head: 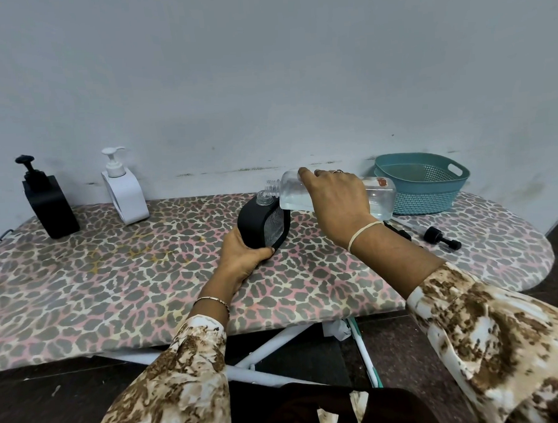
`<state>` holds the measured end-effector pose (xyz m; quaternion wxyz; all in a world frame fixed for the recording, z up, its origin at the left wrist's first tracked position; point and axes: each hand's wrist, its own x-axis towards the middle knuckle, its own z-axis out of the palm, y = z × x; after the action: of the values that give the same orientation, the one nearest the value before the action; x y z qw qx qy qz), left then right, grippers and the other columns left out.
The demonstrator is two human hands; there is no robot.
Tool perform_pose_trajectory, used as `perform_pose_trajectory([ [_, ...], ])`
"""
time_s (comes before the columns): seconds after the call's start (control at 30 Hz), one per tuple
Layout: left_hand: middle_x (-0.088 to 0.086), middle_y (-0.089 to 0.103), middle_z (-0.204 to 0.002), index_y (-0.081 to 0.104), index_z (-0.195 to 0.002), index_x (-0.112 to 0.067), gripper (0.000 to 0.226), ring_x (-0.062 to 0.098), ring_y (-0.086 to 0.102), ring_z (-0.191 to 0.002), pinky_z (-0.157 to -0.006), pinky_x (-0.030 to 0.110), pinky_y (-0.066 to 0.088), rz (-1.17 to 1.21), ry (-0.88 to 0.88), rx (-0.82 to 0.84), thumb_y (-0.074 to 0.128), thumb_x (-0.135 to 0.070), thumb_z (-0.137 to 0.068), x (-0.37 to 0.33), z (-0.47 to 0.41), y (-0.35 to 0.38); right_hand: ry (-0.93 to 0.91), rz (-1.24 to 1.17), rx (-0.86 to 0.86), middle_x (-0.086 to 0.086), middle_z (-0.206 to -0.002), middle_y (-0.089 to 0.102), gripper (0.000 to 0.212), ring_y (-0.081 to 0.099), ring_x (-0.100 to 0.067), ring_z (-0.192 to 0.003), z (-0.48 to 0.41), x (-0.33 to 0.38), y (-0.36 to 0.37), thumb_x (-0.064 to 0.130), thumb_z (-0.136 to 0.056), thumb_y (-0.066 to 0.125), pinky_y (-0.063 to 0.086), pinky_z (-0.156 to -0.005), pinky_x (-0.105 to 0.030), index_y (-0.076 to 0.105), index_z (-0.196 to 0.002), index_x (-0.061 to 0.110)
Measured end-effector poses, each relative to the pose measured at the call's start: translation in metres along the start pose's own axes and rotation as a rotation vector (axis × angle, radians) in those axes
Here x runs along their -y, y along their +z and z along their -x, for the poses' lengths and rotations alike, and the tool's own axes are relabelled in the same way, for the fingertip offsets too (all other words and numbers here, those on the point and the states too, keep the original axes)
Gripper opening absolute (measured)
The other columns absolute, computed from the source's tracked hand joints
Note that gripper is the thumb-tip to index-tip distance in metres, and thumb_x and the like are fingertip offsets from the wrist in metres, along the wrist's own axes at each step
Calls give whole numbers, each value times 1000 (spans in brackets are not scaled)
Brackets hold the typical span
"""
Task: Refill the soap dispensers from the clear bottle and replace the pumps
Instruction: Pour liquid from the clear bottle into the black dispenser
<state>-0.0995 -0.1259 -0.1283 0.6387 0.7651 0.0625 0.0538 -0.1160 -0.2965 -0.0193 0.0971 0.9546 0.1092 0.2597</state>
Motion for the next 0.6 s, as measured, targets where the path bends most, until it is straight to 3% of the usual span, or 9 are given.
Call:
perform_pose_trajectory([
  [0.6, 8, 67, -115, 55, -123, -7, 70, 21, 64, -106, -97, 39, 52, -21, -30, -12, 85, 4, -60, 6, -6, 0, 3, -13, 6, -4, -96, 63, 57, 62, -25, -88, 0, 0, -1, -3, -79, 60, 33, -64, -31, 42, -129, 16],
])
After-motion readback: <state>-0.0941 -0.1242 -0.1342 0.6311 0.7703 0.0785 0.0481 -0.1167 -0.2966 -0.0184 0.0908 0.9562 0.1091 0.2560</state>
